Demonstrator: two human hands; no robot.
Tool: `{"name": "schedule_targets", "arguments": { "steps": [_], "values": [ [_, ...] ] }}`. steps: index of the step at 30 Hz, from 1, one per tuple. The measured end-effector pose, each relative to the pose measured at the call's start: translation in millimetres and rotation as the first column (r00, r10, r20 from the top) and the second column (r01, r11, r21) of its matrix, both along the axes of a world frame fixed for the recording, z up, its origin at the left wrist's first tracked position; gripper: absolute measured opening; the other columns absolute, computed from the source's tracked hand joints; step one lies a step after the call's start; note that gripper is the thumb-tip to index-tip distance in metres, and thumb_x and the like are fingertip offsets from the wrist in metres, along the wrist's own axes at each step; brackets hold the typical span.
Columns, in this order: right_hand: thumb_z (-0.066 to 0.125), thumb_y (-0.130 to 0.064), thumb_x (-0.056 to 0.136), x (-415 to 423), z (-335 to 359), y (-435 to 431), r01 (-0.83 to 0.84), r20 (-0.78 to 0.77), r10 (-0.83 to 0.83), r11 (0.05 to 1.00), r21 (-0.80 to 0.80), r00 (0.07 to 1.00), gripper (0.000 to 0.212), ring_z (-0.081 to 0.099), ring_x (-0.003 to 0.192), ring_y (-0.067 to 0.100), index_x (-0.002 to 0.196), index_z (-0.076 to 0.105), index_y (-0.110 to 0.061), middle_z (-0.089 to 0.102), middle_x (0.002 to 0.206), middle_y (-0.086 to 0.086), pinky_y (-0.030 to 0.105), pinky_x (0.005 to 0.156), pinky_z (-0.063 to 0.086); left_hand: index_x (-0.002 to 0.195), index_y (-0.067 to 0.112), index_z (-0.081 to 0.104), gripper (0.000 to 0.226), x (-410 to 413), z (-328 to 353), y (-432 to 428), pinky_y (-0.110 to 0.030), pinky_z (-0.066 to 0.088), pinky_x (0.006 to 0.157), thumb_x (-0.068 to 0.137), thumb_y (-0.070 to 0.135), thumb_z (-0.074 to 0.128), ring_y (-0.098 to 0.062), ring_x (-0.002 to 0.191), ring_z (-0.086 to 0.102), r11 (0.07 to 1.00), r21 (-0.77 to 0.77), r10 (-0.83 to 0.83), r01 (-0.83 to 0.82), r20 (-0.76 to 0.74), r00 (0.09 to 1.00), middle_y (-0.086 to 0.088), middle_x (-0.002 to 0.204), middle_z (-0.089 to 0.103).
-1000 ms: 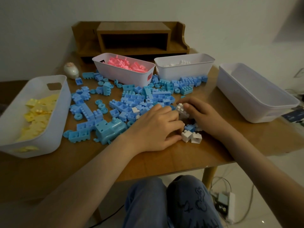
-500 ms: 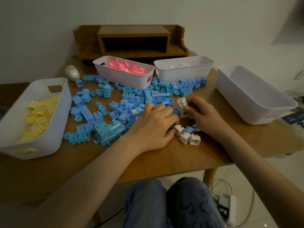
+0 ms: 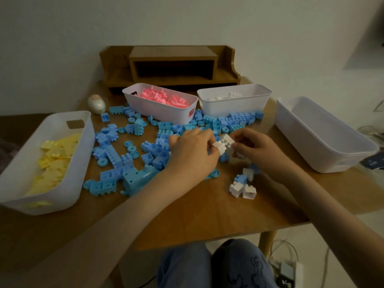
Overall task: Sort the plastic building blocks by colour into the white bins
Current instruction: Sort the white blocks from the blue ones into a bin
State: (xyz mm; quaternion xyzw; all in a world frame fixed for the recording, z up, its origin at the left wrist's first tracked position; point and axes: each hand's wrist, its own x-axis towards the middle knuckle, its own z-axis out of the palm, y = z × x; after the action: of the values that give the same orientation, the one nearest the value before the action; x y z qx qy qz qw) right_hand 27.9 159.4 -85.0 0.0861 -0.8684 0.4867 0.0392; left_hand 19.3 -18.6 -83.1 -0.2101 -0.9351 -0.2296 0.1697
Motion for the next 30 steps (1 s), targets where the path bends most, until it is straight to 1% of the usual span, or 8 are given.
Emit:
{"name": "schedule_targets", "arguments": {
  "steps": [4, 6, 9, 13, 18, 23, 27, 30],
  "values": [
    [0.054, -0.008, 0.092, -28.1, 27.1, 2.0, 0.052, -0.11, -0.066, 0.991, -0.126, 0.992, 0.02, 0.062, 0.075, 0.007, 0.092, 0.059, -0.028, 0.062, 0.084, -0.002, 0.015, 0.067, 0.05, 0.085, 0.025, 0.049, 0.012, -33.2, 32.2, 9.0, -0.036, 0.024, 0.076, 0.094, 0.031, 0.047, -0.02, 0.085, 0.048, 0.997, -0.07, 0.041, -0.033, 0.122, 0.992, 0.005, 0.081, 0.053],
    [0.054, -0.006, 0.091, -52.5, 38.8, 6.8, 0.119, -0.179, -0.148, 0.979, -0.163, 0.972, 0.019, 0.063, 0.075, 0.013, 0.092, 0.058, -0.025, 0.061, 0.08, 0.0, 0.019, 0.067, 0.049, 0.086, 0.021, 0.051, 0.015, -55.8, 48.6, 17.1, -0.038, 0.029, 0.08, 0.095, 0.032, 0.046, -0.025, 0.087, 0.052, 0.997, -0.061, 0.045, -0.036, 0.162, 0.986, 0.001, 0.081, 0.056],
    [0.052, -0.012, 0.093, -88.8, 49.4, 12.0, 0.274, -0.219, -0.299, 0.952, -0.139, 0.929, 0.012, 0.062, 0.075, 0.012, 0.099, 0.057, -0.02, 0.063, 0.084, 0.002, 0.016, 0.056, 0.046, 0.1, 0.016, 0.056, 0.018, -90.7, 62.6, 31.6, -0.038, 0.036, 0.086, 0.095, 0.028, 0.044, -0.028, 0.1, 0.053, 0.996, -0.041, 0.088, -0.083, 0.147, 0.985, -0.004, 0.1, 0.059],
    [0.05, -0.015, 0.095, -133.3, 48.2, 16.5, 0.39, -0.301, -0.401, 0.915, -0.099, 0.865, 0.009, 0.057, 0.077, 0.016, 0.1, 0.057, -0.015, 0.062, 0.091, 0.007, 0.017, 0.06, 0.043, 0.11, 0.008, 0.057, 0.025, -134.3, 63.4, 54.6, -0.038, 0.044, 0.084, 0.094, 0.023, 0.046, -0.031, 0.107, 0.052, 0.993, -0.012, 0.122, -0.121, 0.143, 0.982, -0.013, 0.116, 0.055],
    [0.047, -0.016, 0.096, -179.3, 29.9, 15.2, 0.448, -0.379, -0.388, 0.89, 0.081, 0.84, 0.009, 0.049, 0.079, 0.015, 0.098, 0.055, -0.015, 0.056, 0.095, 0.006, 0.017, 0.06, 0.033, 0.111, 0.007, 0.058, 0.026, -174.0, 56.8, 74.4, -0.036, 0.043, 0.083, 0.095, 0.025, 0.048, -0.029, 0.107, 0.053, 0.986, -0.047, 0.168, -0.163, 0.139, 0.976, -0.012, 0.117, 0.055],
    [0.04, -0.014, 0.098, -195.8, 18.5, 11.5, 0.387, -0.339, -0.279, 0.869, 0.308, 0.898, 0.028, 0.05, 0.1, 0.023, 0.119, 0.056, -0.007, 0.053, 0.116, 0.012, 0.019, 0.073, 0.03, 0.122, 0.016, 0.053, 0.034, -194.2, 47.8, 85.2, -0.037, 0.034, 0.087, 0.096, 0.035, 0.041, -0.028, 0.115, 0.049, 0.98, -0.148, 0.169, -0.136, 0.239, 0.956, -0.008, 0.122, 0.055],
    [0.035, -0.016, 0.098, -197.1, 19.6, 10.0, 0.376, -0.326, -0.243, 0.81, 0.45, 0.914, 0.032, 0.051, 0.107, 0.031, 0.123, 0.056, -0.015, 0.054, 0.116, 0.012, 0.044, 0.09, 0.04, 0.137, 0.02, 0.041, 0.042, -193.6, 45.9, 85.4, -0.038, 0.034, 0.093, 0.097, 0.032, 0.038, -0.026, 0.122, 0.045, 0.988, -0.139, 0.117, -0.073, 0.335, 0.935, -0.006, 0.133, 0.05],
    [0.032, -0.014, 0.097, -189.6, 23.2, 8.1, 0.413, -0.346, -0.268, 0.784, 0.464, 0.899, 0.035, 0.048, 0.112, 0.028, 0.121, 0.056, -0.019, 0.054, 0.124, 0.007, 0.043, 0.089, 0.033, 0.139, 0.021, 0.039, 0.043, -183.3, 48.5, 80.9, -0.038, 0.033, 0.097, 0.096, 0.026, 0.043, -0.026, 0.126, 0.042, 0.99, -0.123, 0.099, -0.065, 0.296, 0.95, -0.006, 0.137, 0.044]
  ]
}}
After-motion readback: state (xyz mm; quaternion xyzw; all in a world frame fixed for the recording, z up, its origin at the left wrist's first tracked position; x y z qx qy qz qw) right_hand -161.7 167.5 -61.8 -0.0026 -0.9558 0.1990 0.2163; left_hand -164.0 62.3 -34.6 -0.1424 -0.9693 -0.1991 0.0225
